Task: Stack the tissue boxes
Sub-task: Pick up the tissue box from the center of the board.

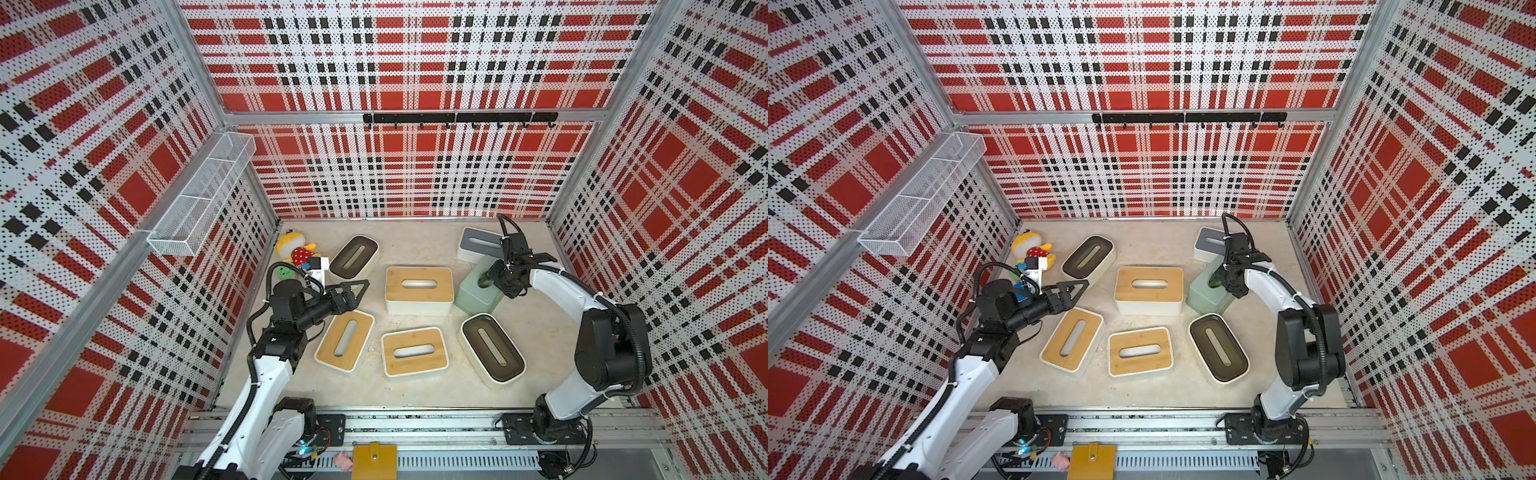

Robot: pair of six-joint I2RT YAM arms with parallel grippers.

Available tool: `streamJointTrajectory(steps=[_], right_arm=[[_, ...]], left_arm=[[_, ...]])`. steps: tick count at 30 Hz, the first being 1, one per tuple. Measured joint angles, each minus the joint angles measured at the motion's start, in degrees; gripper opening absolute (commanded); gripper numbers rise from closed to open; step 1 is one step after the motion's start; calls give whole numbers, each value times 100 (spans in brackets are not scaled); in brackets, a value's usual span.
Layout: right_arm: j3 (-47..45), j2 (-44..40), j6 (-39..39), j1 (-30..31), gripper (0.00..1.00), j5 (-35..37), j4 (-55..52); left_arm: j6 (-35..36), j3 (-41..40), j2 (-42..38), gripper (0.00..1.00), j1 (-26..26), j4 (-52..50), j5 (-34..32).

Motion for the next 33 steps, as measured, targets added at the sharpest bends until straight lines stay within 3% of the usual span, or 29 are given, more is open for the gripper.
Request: streamJointTrajectory(steps=[15, 33], right_arm=[[-31, 181, 168, 0, 40, -11, 129], [-28, -387, -46, 11, 35, 223, 15]], left_arm=[[-15, 0, 0, 100, 2, 0, 0], [-24, 0, -2, 99, 13, 0, 0]])
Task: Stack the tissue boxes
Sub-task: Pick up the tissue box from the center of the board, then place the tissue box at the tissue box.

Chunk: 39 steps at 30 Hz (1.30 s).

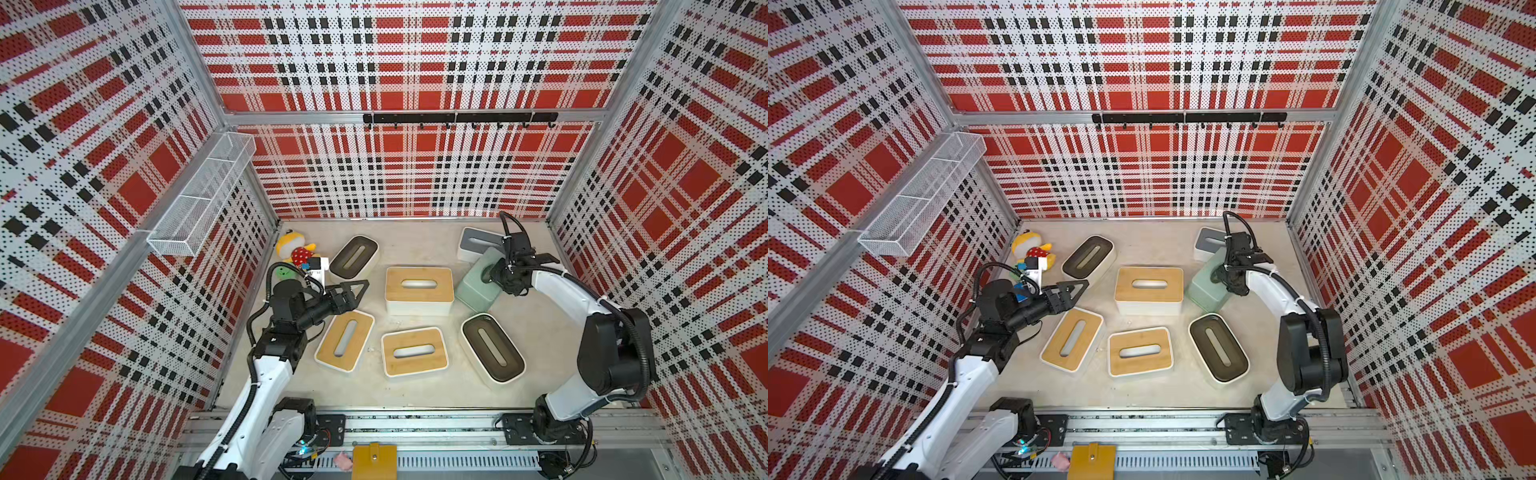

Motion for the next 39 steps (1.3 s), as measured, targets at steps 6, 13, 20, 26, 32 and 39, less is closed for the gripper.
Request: streamJointTrajectory(steps=[6, 13, 20, 26, 32, 39], right_arm=[[44, -520, -326, 0, 34, 101, -212], [490, -1023, -660, 79, 32, 219, -629], [979, -1285, -90, 621, 32, 337, -1117], [1600, -1110, 857, 1473, 33, 599, -1604], [2645, -328, 1961, 2433, 35, 1132, -2184], [3001, 319, 3093, 2874, 36, 1362, -2538]], left_arm=[[-2, 0, -26, 99, 2, 0, 0], [-7, 0, -116, 100, 2, 0, 2], [-9, 0, -144, 100, 24, 0, 2], [-9, -20, -249, 99, 28, 0, 0], [-9, -35, -289, 99, 31, 2, 0], [-9, -35, -356, 99, 35, 2, 31]])
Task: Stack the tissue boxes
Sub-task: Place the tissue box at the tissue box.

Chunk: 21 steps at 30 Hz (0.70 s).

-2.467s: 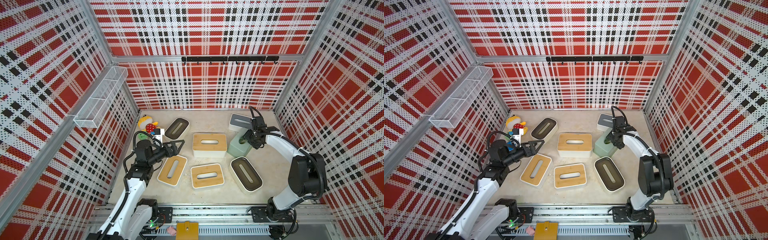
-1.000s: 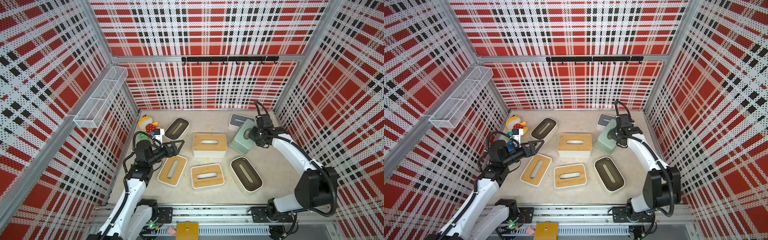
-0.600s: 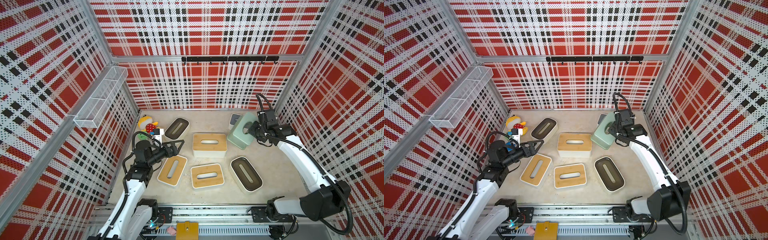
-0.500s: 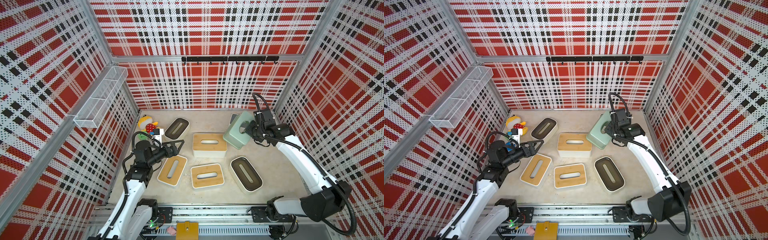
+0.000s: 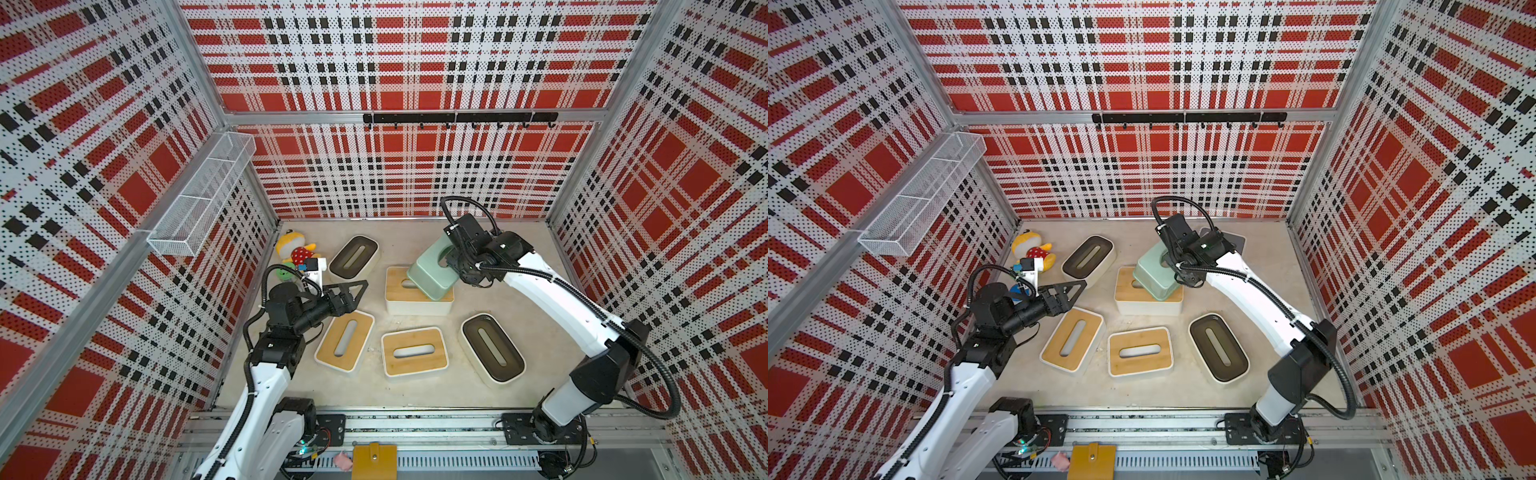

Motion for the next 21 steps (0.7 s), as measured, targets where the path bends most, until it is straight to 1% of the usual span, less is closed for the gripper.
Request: streamJointTrajectory(steps=[5, 10, 17, 21], right_arm=[[39, 358, 584, 129, 36, 118, -48], [293, 778, 1023, 291, 36, 140, -68], [1056, 1373, 1399, 442, 38, 118, -179], [1165, 1517, 1600, 492, 40, 114, -221]], left_arm=[[0, 0, -127, 99, -9, 42, 66], [-4, -4, -170, 99, -11, 129, 92], [-11, -13, -173, 99, -7, 144, 122], [-17, -20, -173, 99, -7, 162, 122]])
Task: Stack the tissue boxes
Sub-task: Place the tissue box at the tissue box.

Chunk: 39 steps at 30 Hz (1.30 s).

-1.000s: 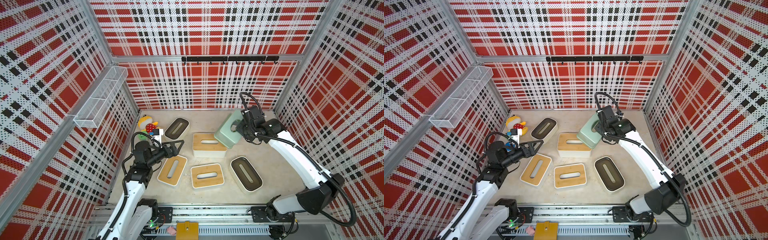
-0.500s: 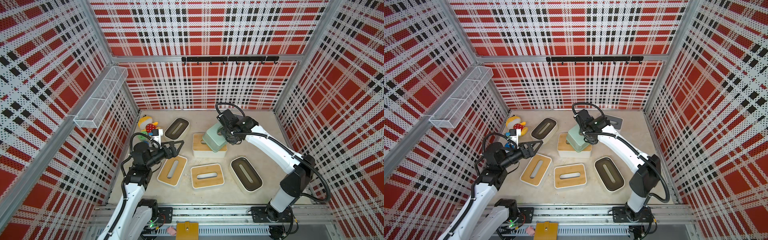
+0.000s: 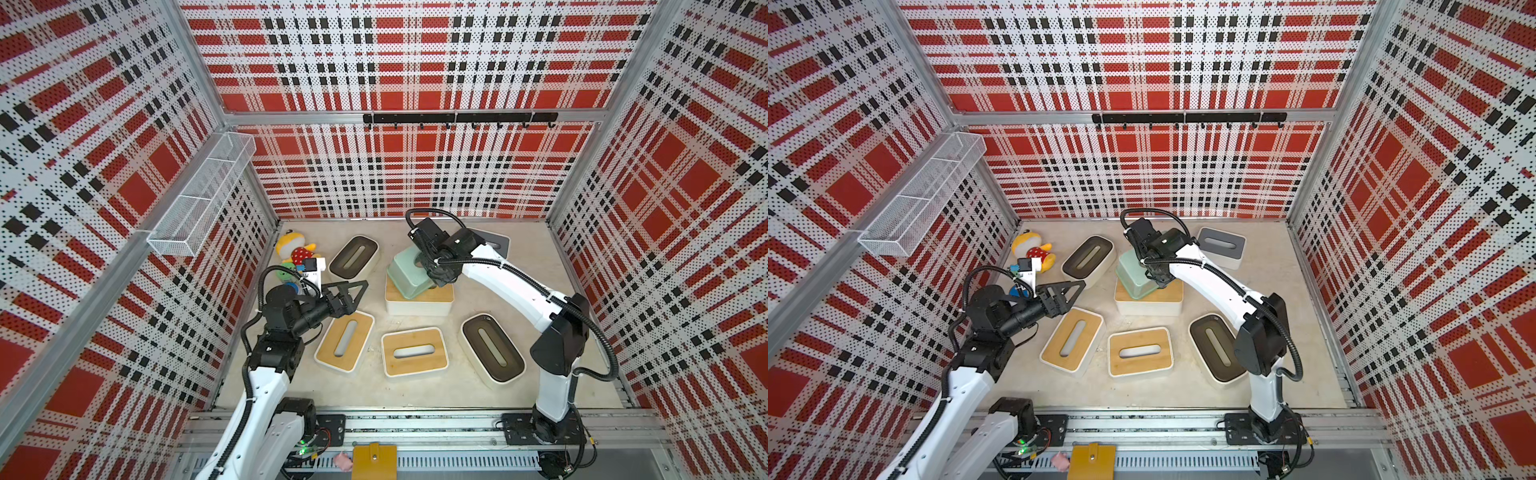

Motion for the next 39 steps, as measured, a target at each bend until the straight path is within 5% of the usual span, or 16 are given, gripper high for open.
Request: streamJointTrajectory(steps=[25, 39], right_arm=[[-90, 129, 348, 59, 52, 63, 201], [-533, -238, -234, 214, 65, 428, 809]], left_arm=[[-107, -46, -85, 99, 2, 2, 0], [-85, -94, -271, 99, 4, -11, -33]])
